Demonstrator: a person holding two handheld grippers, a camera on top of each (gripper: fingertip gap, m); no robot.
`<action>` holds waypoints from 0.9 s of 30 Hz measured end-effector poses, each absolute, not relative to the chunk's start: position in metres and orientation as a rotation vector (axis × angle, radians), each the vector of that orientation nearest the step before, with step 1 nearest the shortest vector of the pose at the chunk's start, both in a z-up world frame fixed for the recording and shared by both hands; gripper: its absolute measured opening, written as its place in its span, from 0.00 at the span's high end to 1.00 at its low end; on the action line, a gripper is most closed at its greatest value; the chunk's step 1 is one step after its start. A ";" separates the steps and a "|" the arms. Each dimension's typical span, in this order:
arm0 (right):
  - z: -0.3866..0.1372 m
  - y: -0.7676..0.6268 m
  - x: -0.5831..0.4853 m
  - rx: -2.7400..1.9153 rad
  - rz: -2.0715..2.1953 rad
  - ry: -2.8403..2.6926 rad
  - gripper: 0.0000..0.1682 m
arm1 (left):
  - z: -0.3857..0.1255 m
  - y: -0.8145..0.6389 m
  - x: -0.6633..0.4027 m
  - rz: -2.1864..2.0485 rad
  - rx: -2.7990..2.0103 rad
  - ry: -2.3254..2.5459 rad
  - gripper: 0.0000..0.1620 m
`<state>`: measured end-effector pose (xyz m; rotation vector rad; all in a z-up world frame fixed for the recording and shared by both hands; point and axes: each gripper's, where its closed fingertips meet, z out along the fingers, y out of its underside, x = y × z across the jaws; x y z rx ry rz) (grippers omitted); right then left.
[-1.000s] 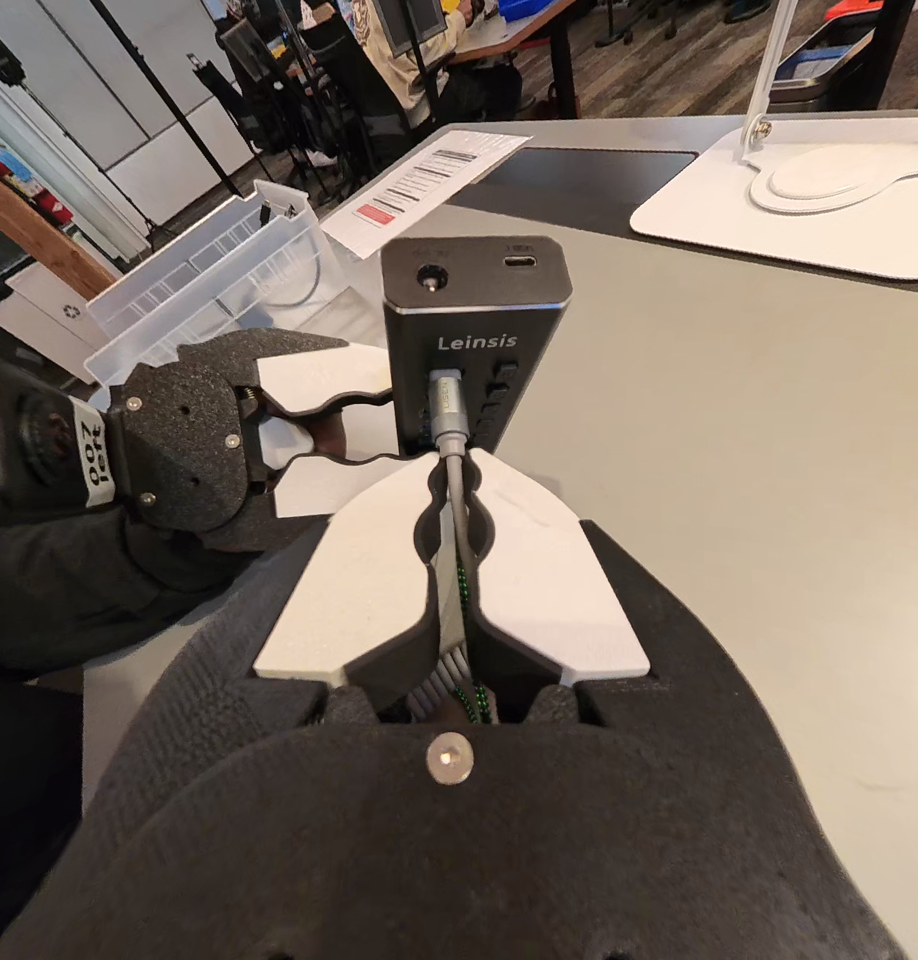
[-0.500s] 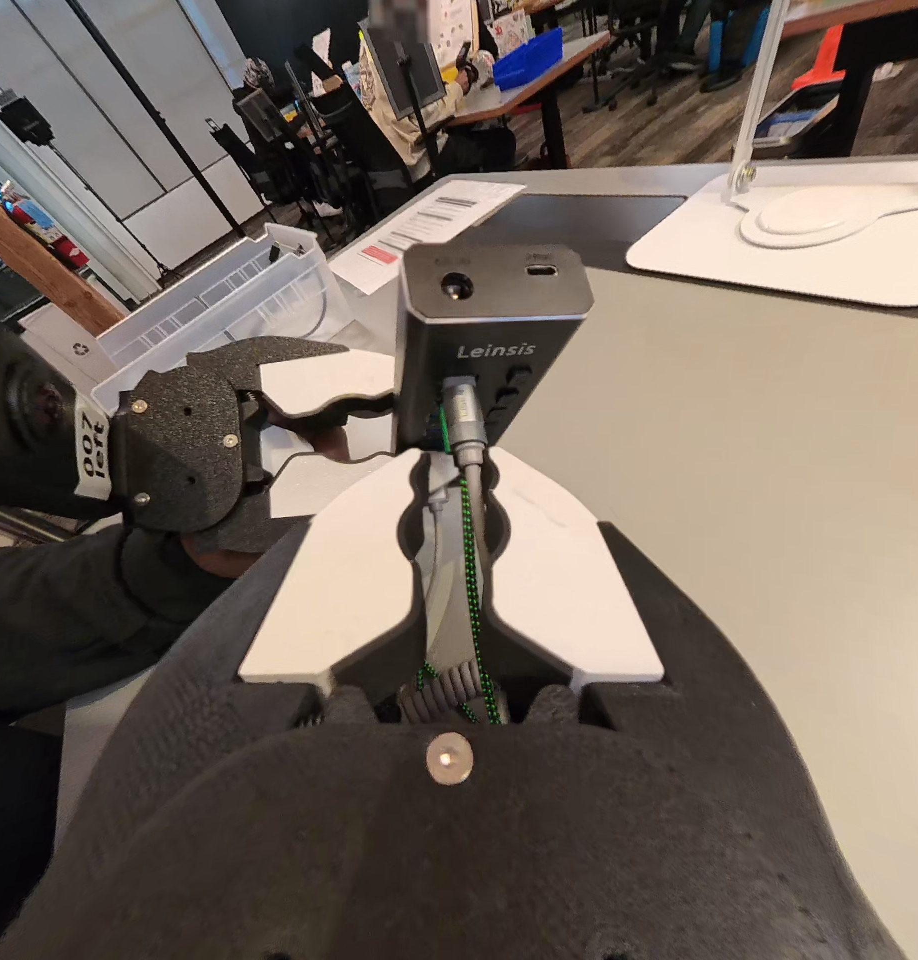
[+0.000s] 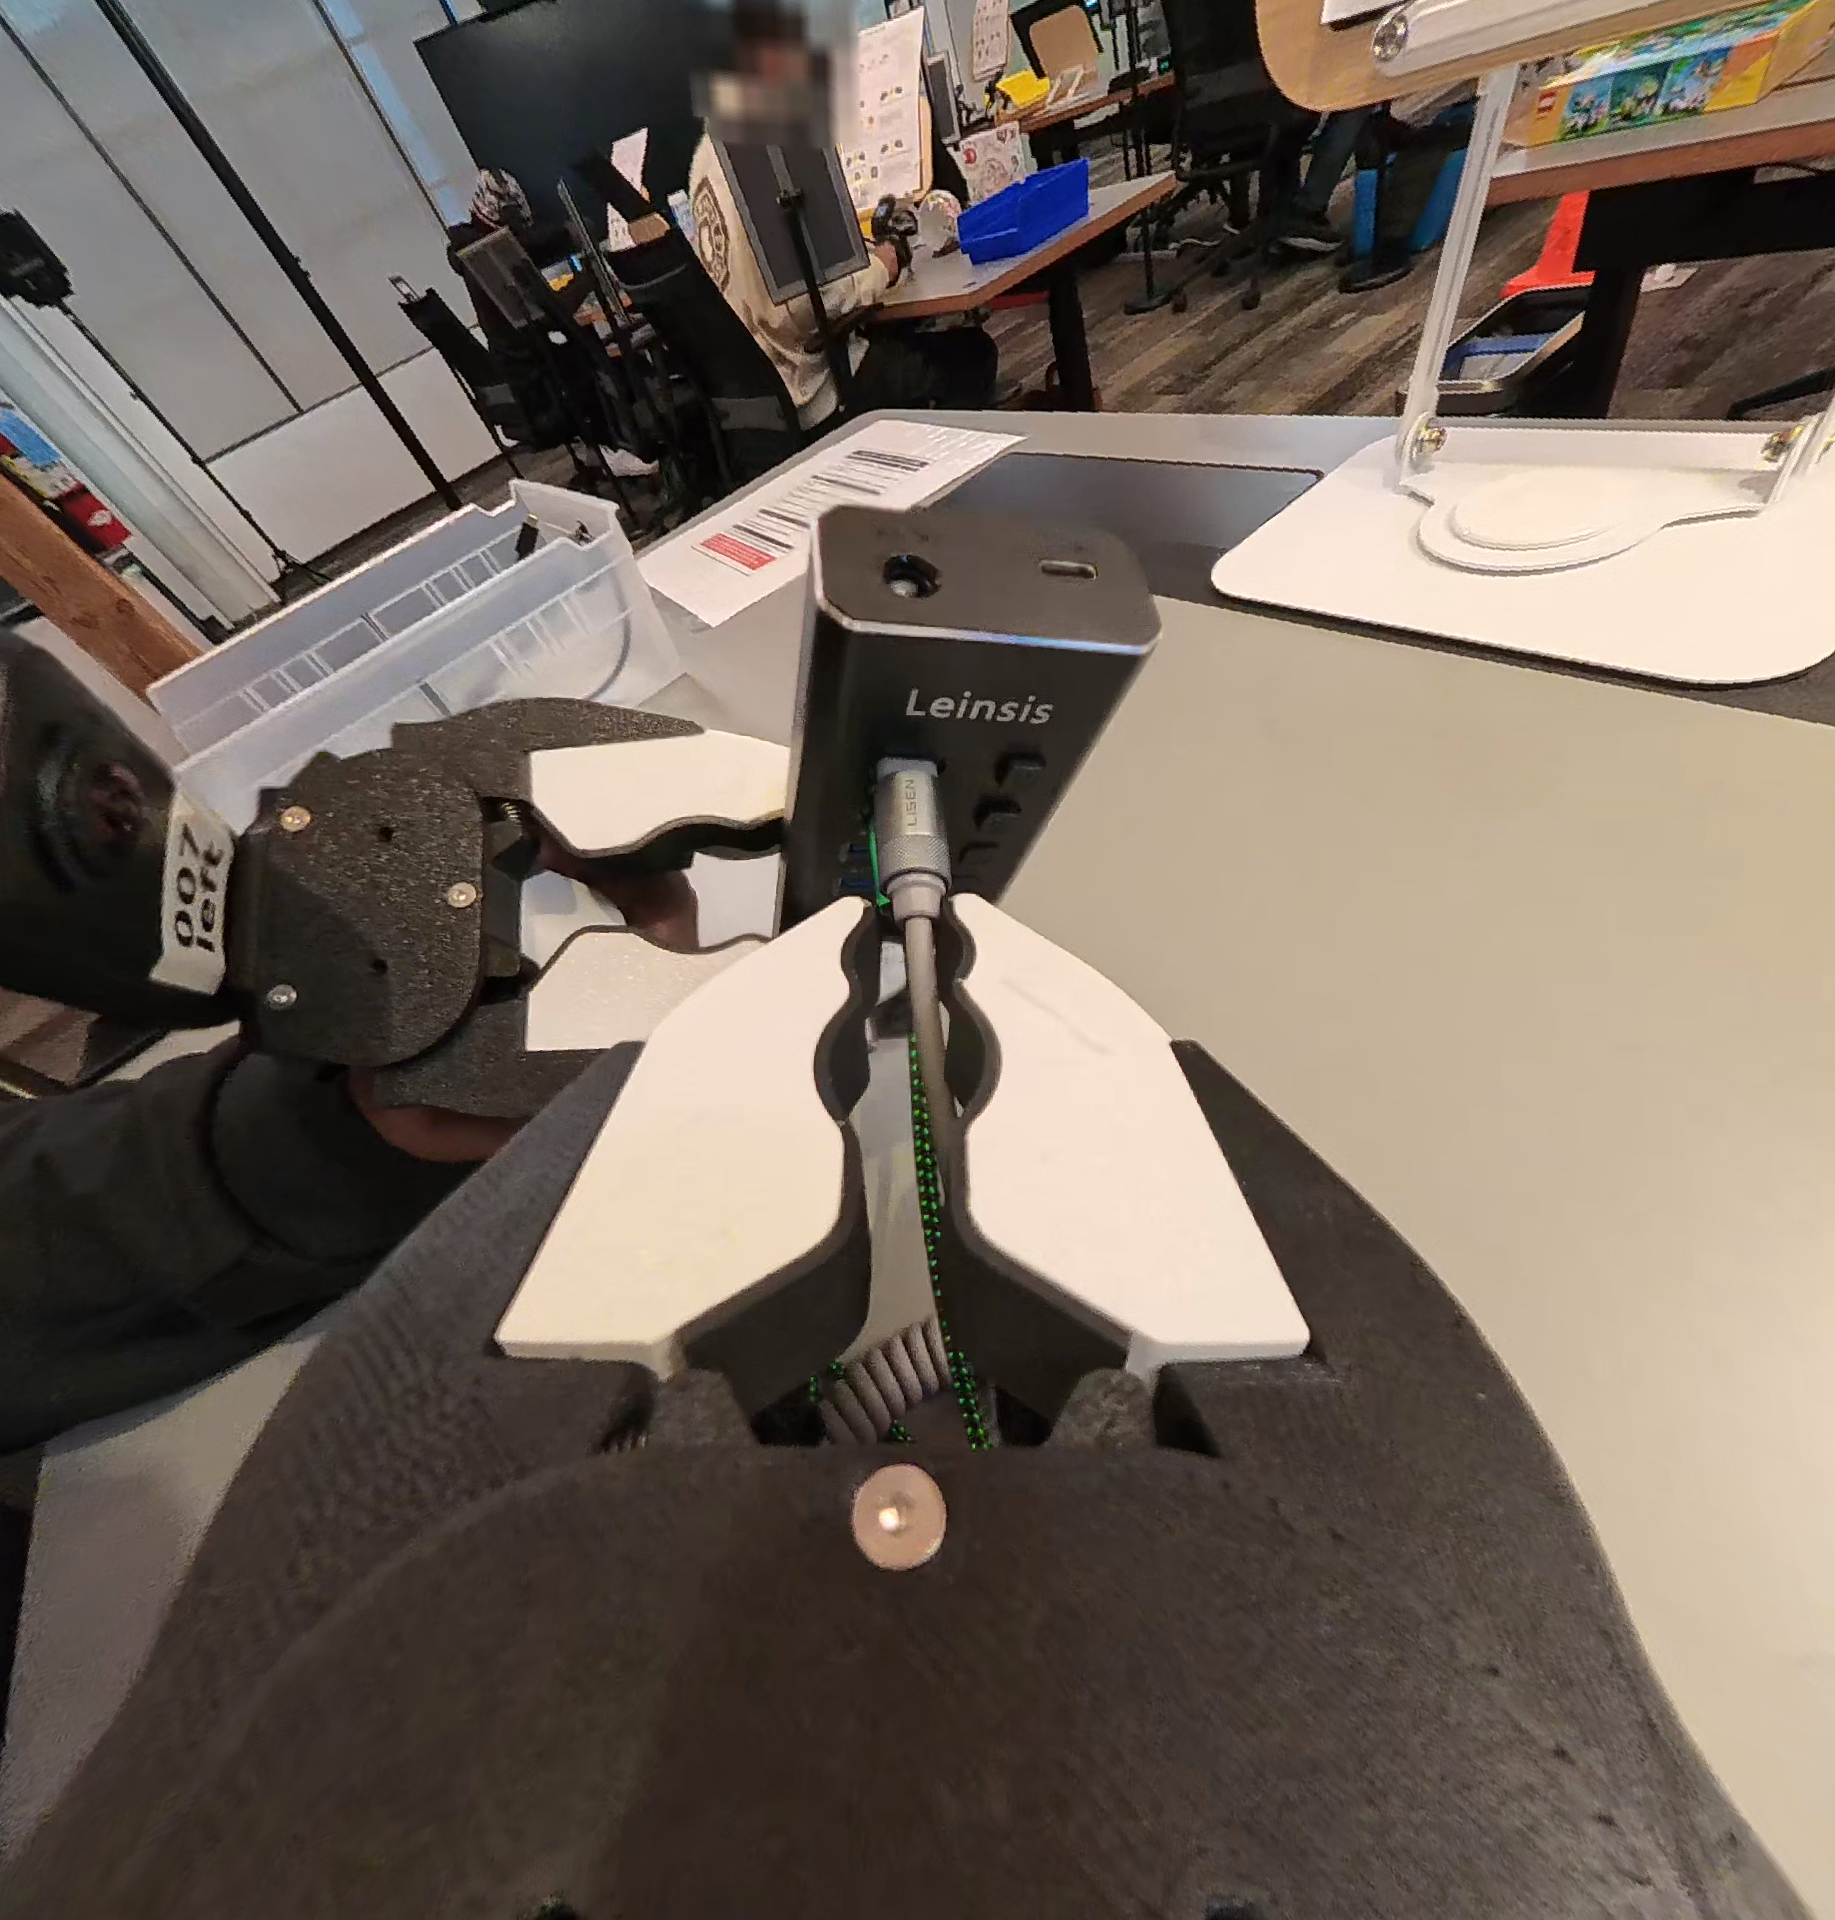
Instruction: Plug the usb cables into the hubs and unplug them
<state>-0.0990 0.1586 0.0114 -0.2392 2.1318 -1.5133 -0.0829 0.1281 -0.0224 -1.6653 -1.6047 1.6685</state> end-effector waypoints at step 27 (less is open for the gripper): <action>0.023 0.165 -0.091 -0.226 -1.559 2.168 0.95 | 0.000 0.135 -0.084 1.892 -1.753 -1.524 0.80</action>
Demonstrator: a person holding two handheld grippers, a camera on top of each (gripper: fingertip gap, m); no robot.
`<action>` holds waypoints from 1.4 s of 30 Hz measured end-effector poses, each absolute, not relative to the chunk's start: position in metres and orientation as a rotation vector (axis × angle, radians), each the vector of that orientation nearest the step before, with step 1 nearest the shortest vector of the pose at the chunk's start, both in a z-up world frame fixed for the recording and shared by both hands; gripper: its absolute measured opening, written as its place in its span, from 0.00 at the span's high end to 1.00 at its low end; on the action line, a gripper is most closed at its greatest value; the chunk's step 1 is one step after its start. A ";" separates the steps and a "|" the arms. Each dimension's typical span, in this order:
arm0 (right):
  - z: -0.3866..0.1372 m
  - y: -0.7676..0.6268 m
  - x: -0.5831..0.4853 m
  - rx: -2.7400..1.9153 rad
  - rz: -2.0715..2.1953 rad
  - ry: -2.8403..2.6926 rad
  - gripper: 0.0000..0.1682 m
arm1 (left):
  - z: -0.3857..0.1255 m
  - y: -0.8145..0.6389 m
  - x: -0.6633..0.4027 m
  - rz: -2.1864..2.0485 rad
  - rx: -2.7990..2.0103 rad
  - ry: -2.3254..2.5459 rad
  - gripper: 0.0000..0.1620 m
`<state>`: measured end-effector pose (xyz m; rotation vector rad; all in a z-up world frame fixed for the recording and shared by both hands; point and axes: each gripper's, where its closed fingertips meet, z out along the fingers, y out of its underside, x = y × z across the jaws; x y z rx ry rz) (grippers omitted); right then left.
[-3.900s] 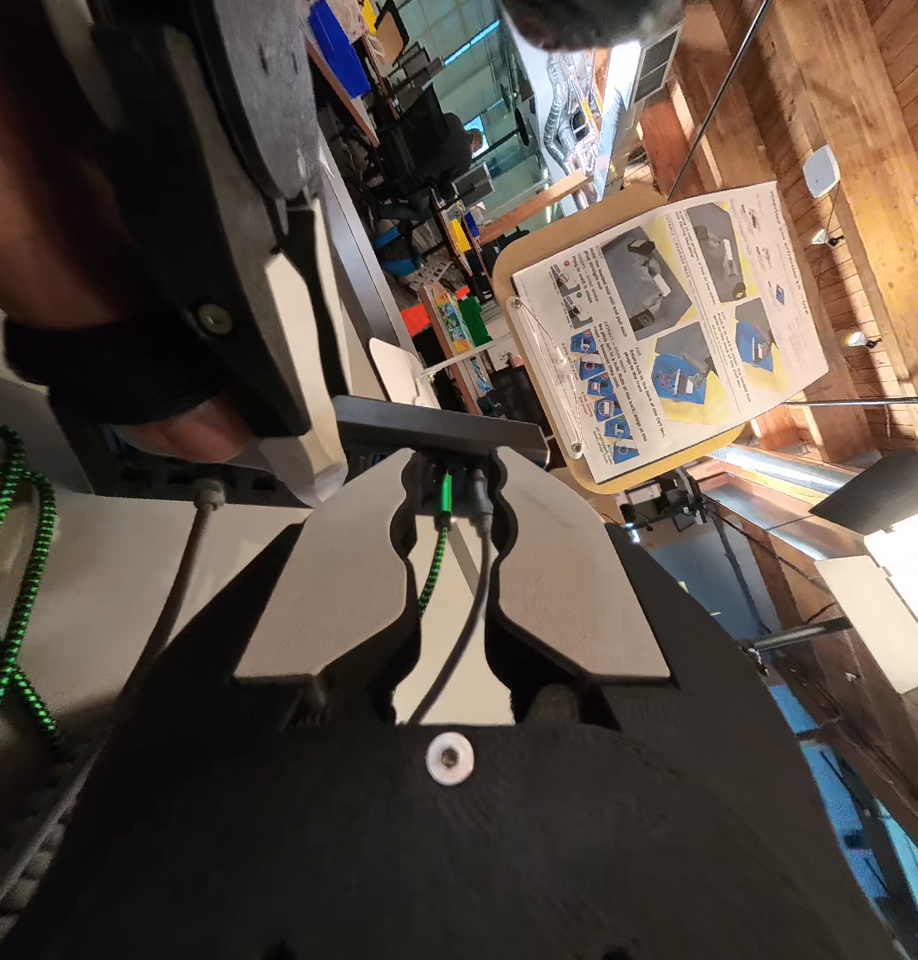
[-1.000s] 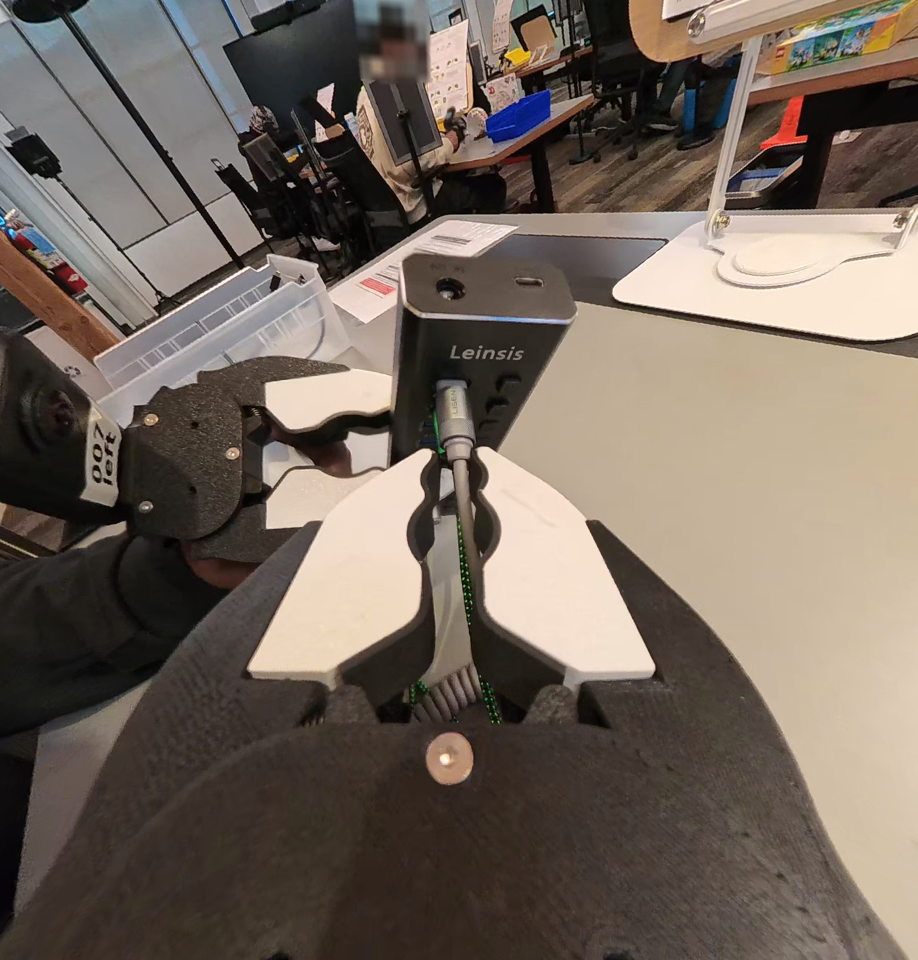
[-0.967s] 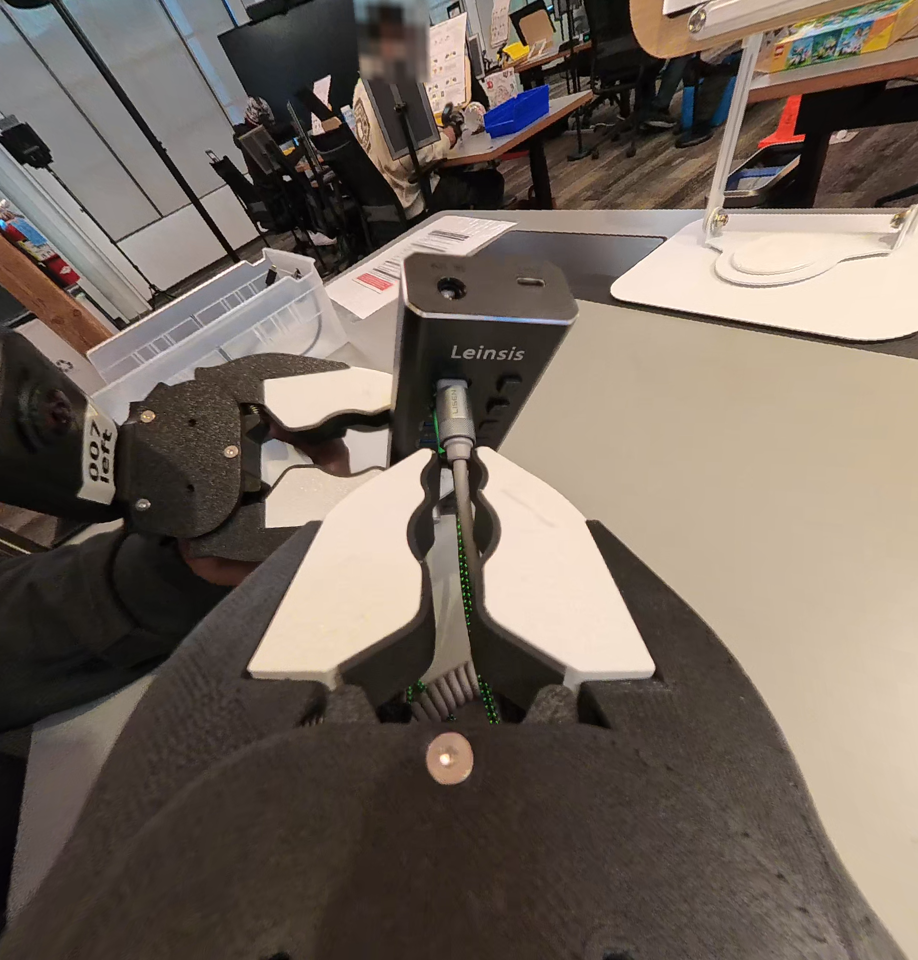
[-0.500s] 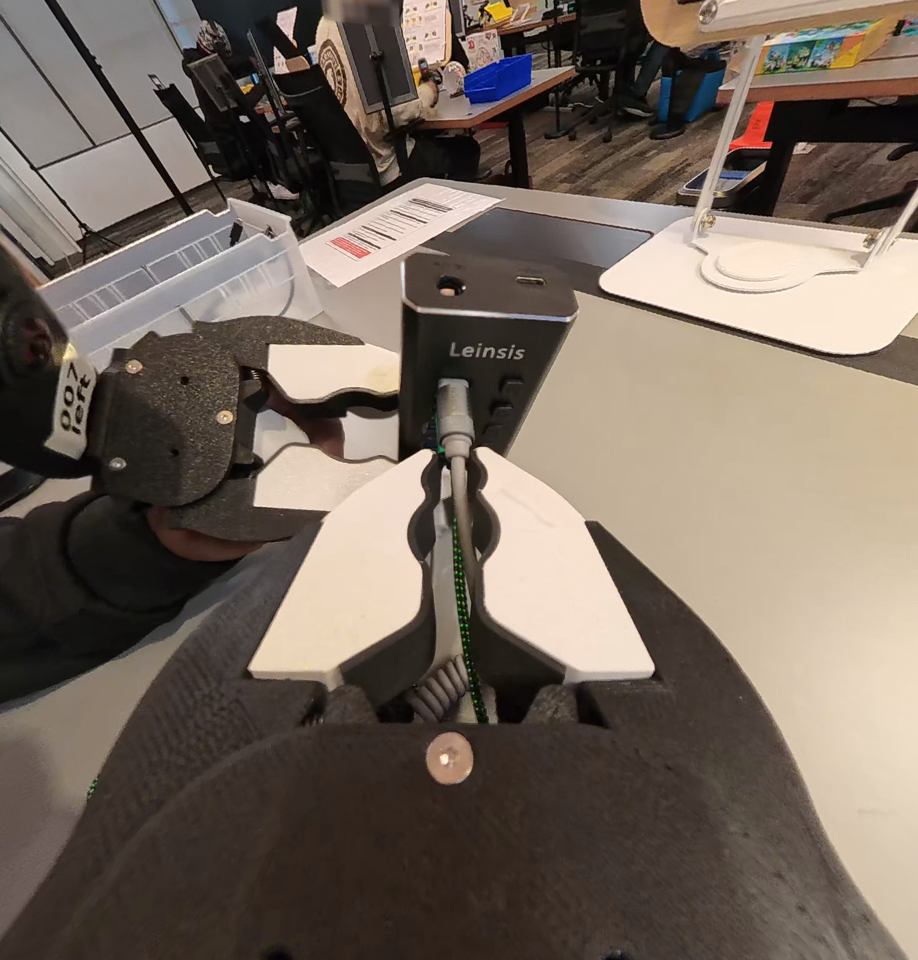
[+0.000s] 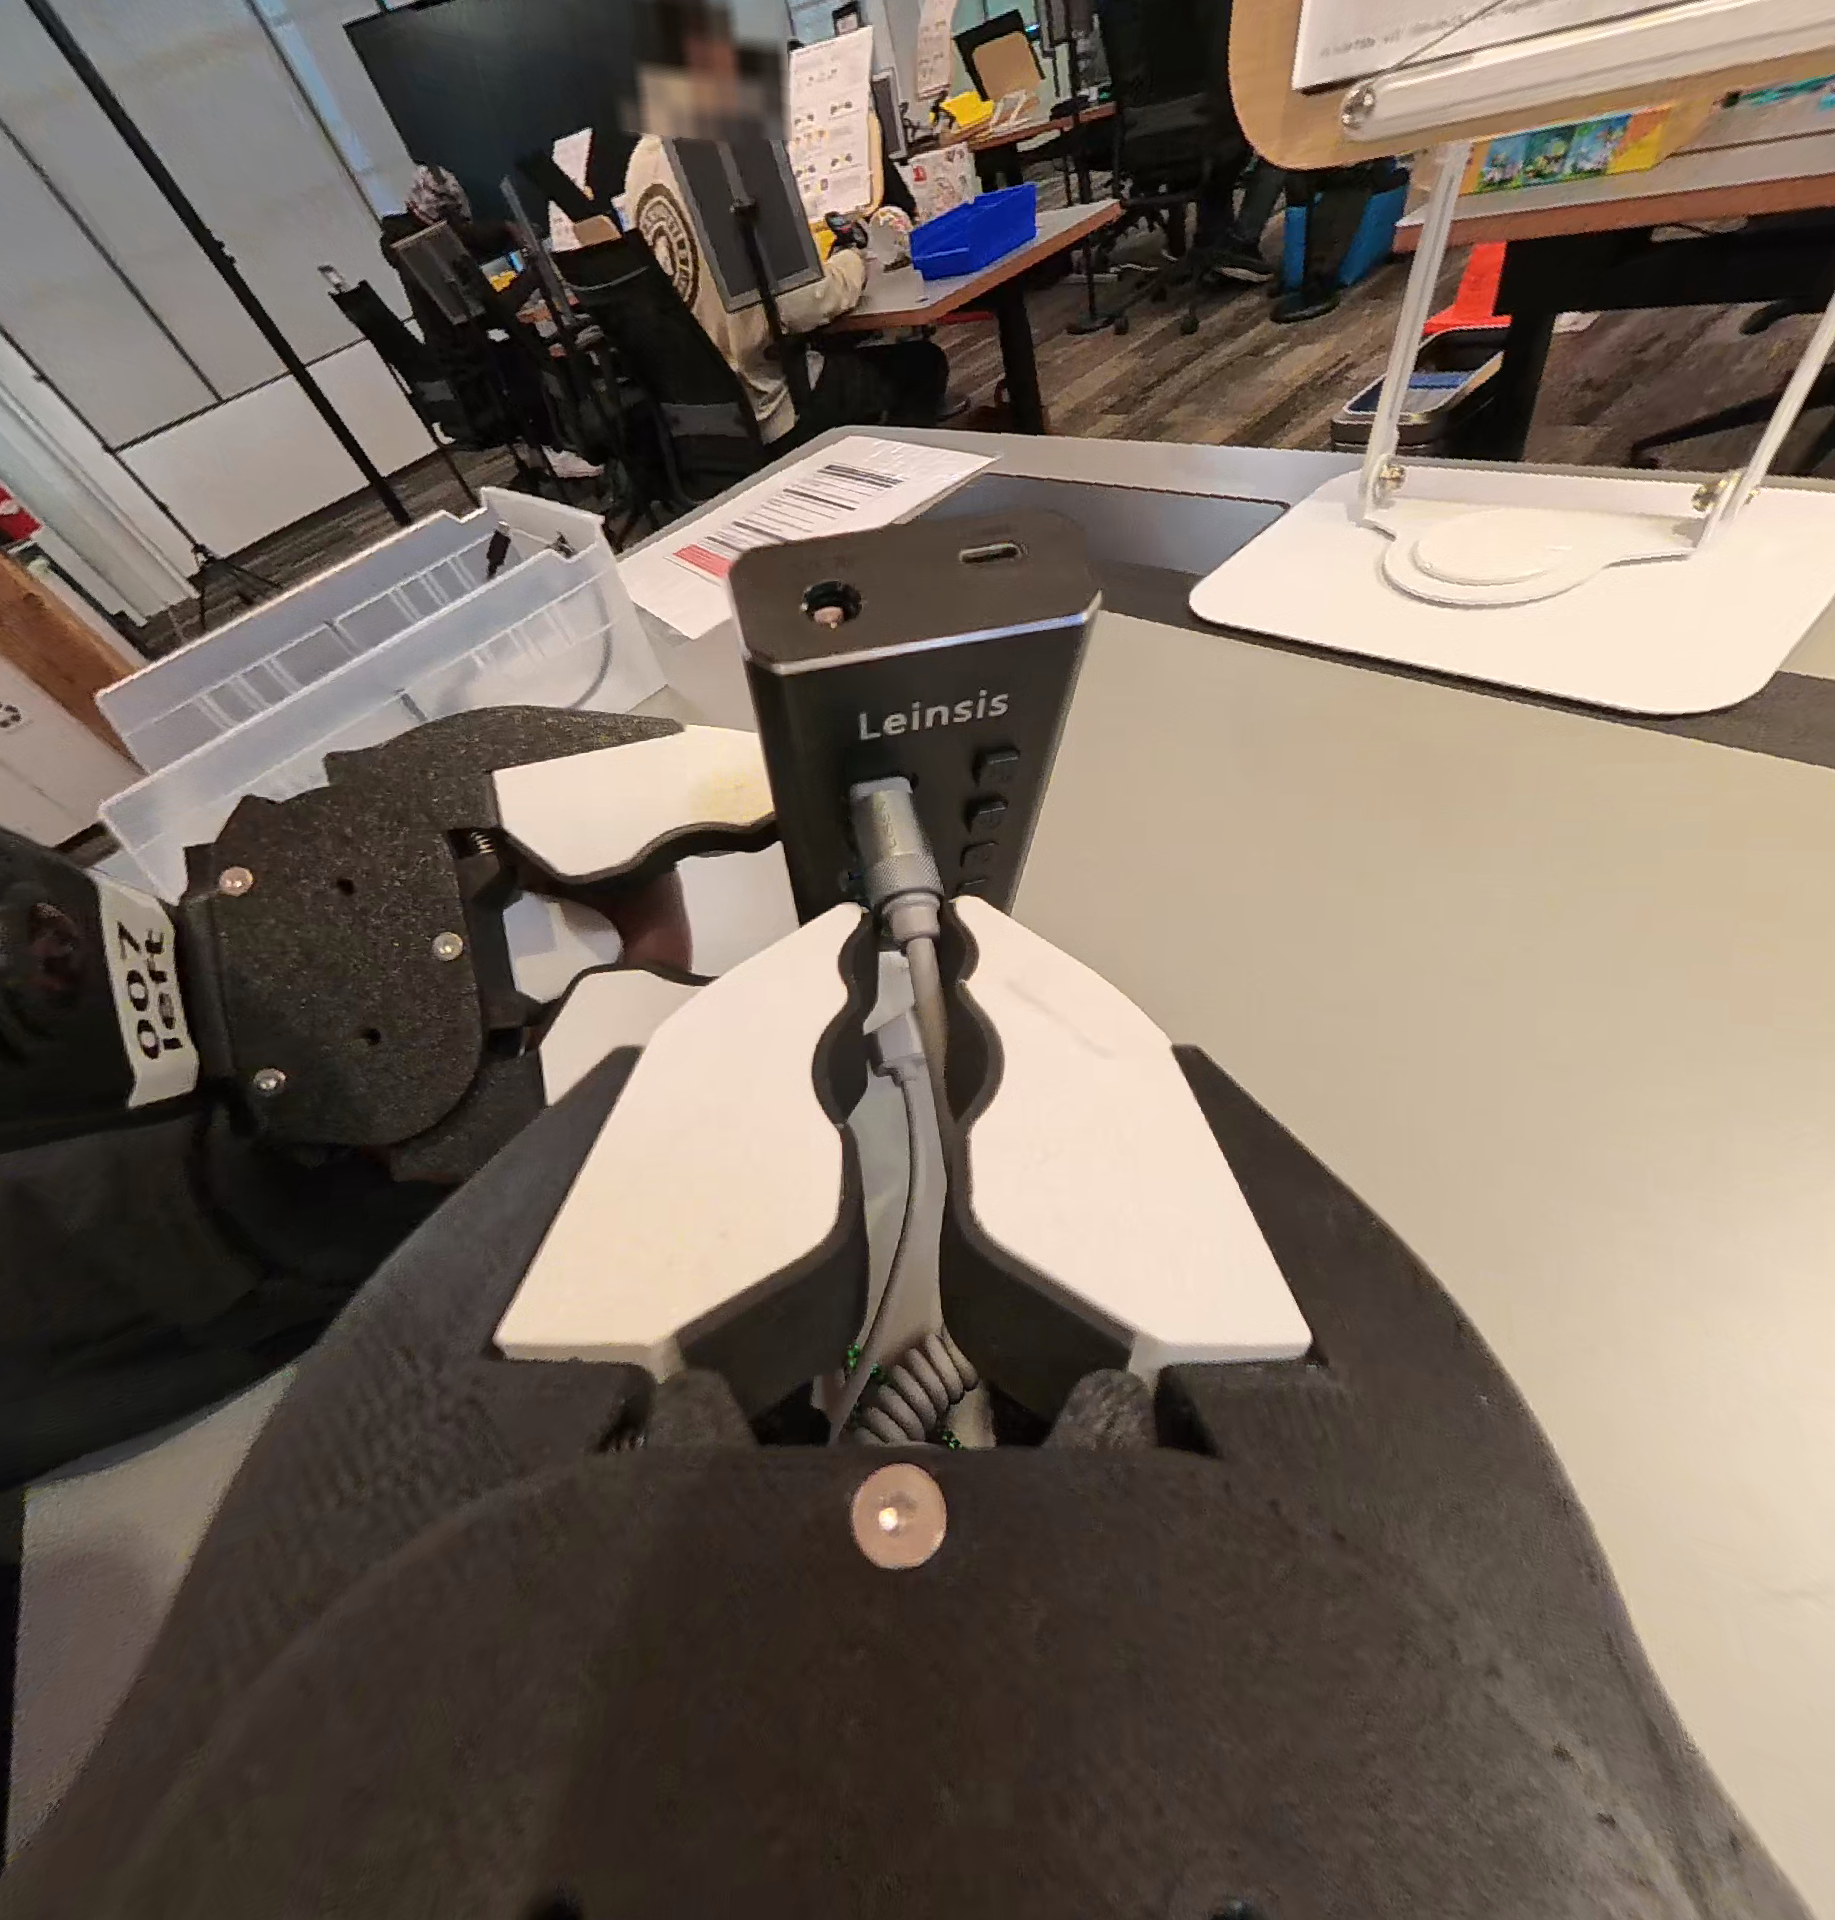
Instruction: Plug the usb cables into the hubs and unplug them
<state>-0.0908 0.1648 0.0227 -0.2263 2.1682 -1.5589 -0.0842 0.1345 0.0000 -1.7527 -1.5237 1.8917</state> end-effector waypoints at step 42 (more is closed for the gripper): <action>0.021 0.165 -0.085 -0.347 -1.617 2.167 0.96 | 0.003 0.125 -0.074 1.873 -1.640 -1.592 0.83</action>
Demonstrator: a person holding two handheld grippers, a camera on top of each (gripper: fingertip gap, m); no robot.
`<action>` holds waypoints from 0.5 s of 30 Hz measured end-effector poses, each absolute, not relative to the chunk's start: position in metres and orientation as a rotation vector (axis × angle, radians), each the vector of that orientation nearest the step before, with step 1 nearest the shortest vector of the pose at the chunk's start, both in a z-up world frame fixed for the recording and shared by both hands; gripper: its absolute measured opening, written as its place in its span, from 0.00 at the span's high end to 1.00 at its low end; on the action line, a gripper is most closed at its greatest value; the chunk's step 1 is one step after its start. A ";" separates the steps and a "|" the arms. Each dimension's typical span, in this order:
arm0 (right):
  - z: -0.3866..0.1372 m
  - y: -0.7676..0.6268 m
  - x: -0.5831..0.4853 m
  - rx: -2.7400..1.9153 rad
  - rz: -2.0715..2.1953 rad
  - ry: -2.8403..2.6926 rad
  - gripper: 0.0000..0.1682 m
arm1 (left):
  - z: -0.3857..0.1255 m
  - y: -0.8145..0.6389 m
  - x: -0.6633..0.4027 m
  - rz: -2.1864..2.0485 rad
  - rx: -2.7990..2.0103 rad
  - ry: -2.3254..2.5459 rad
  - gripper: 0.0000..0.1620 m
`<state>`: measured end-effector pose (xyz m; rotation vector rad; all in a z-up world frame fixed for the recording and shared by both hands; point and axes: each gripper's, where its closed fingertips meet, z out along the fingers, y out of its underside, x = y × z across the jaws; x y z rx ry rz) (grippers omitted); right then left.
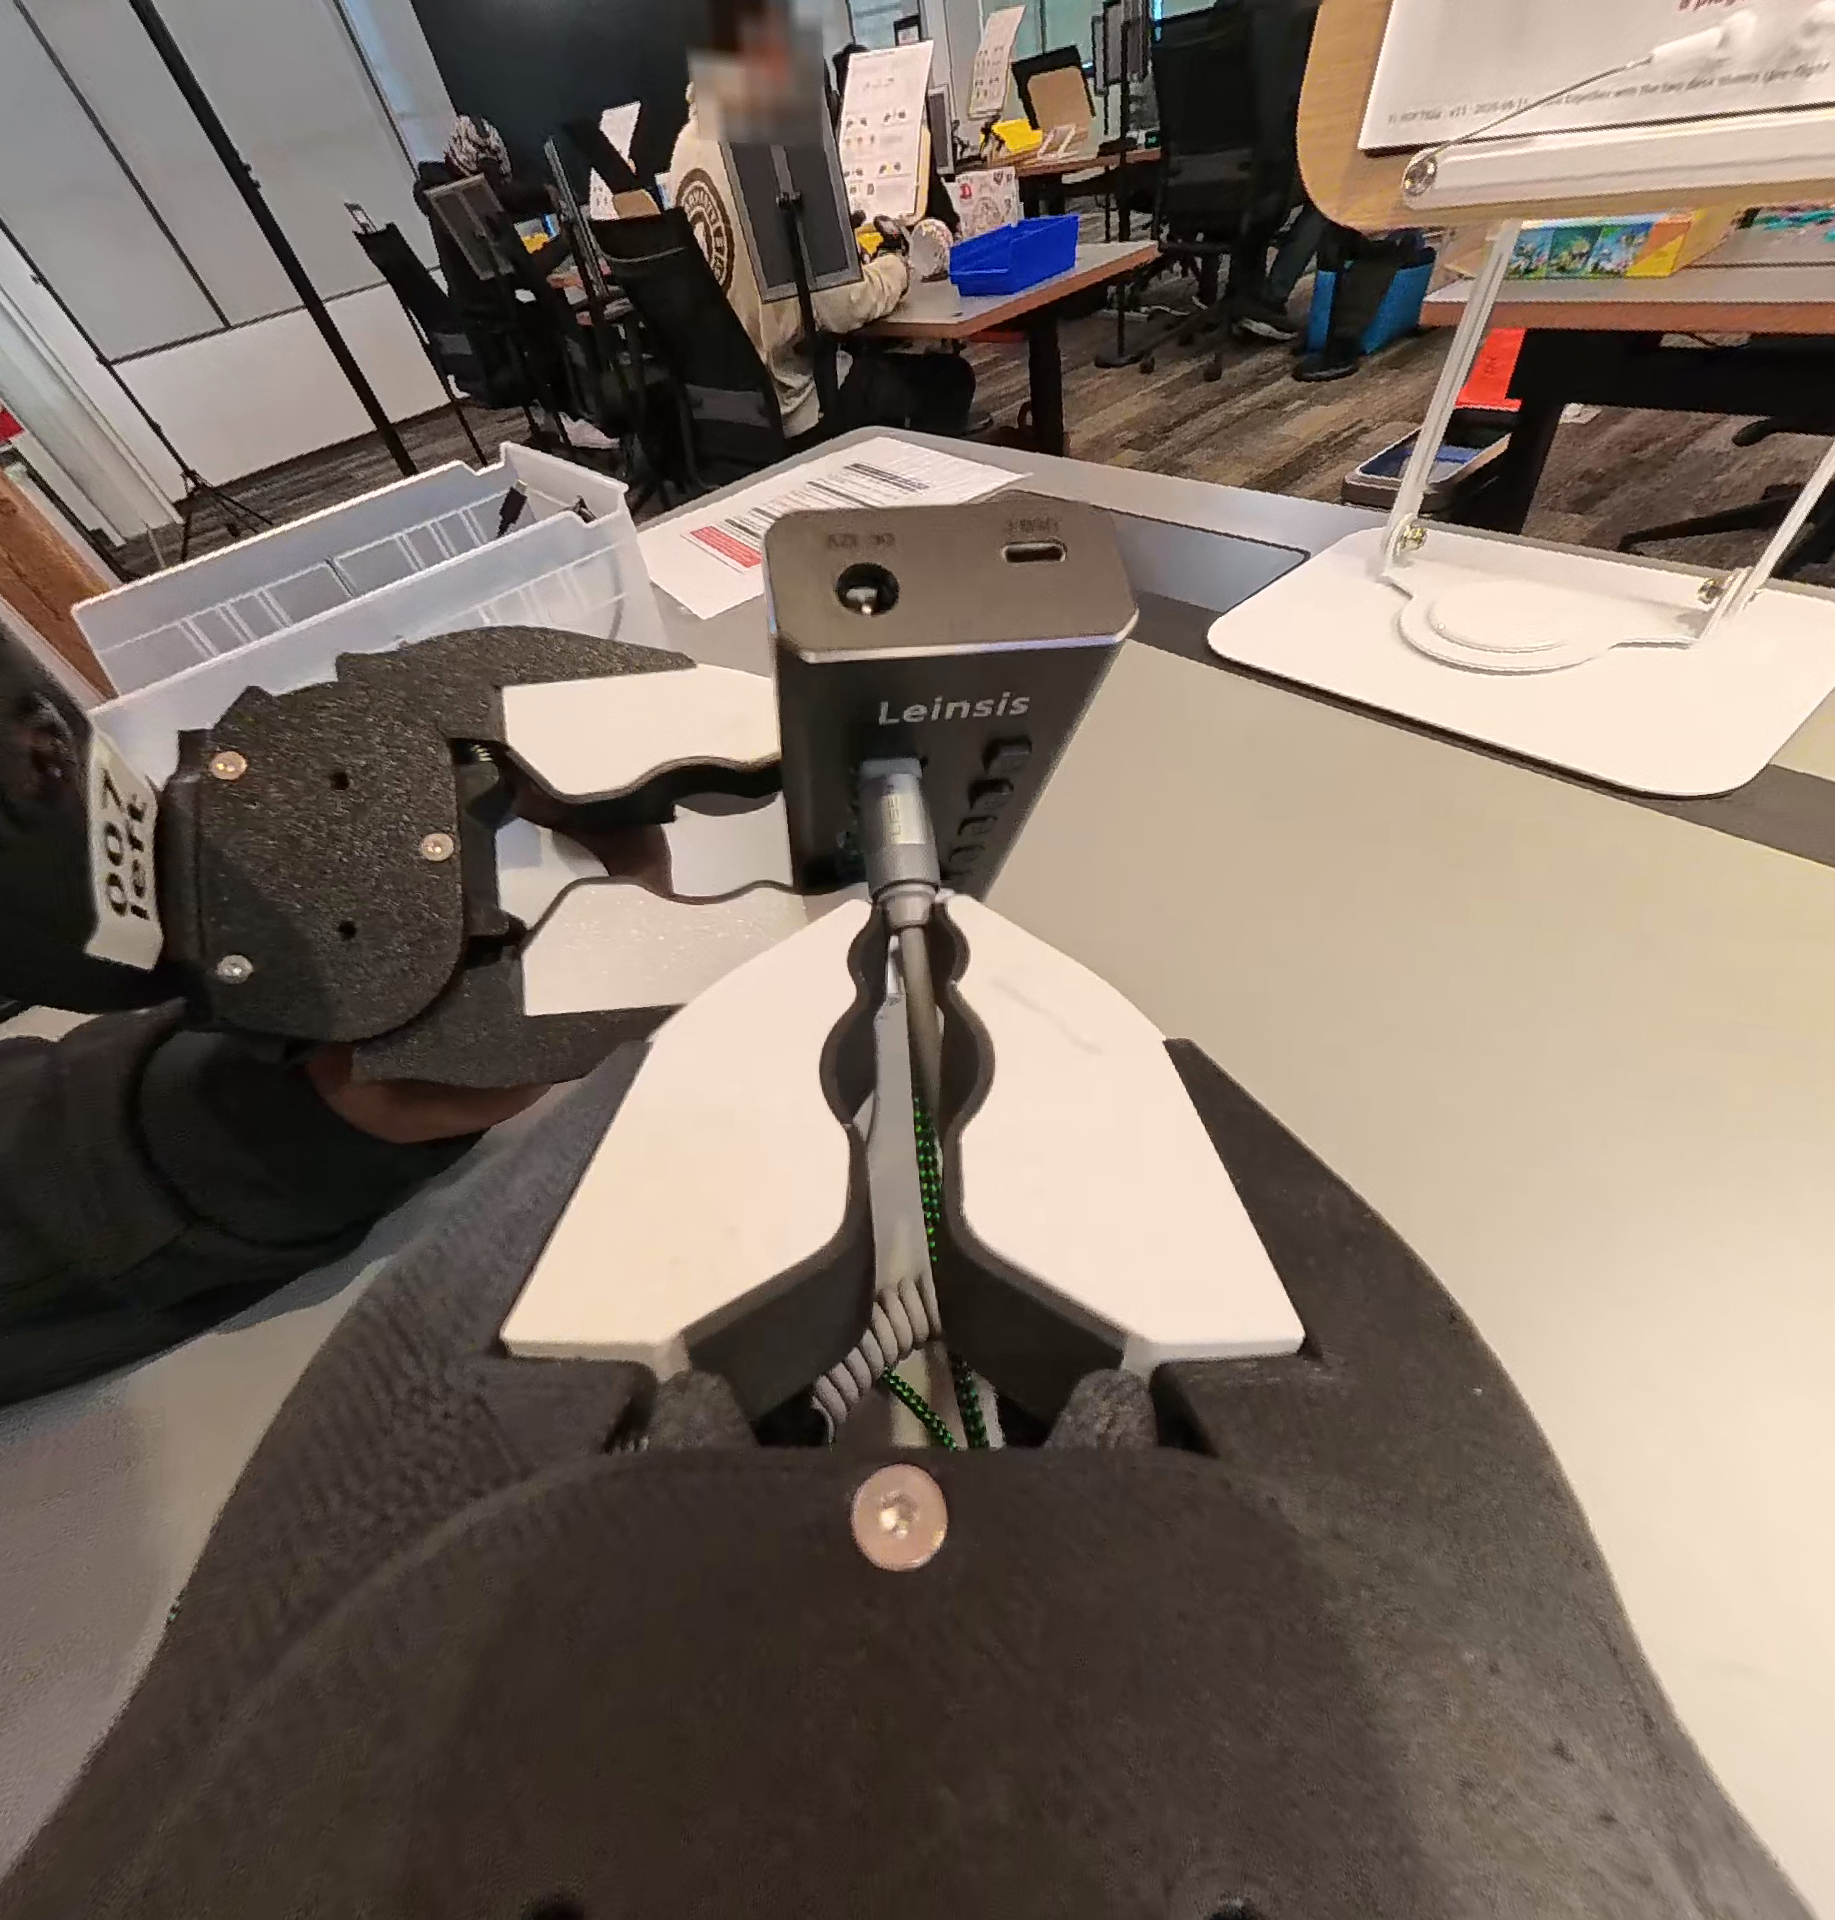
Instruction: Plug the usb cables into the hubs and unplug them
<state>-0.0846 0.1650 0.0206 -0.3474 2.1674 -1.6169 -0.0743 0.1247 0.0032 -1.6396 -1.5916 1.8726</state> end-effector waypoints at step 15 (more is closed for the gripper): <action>0.022 0.161 -0.086 -0.301 -1.557 2.203 0.97 | 0.000 0.126 -0.078 1.903 -1.724 -1.570 0.81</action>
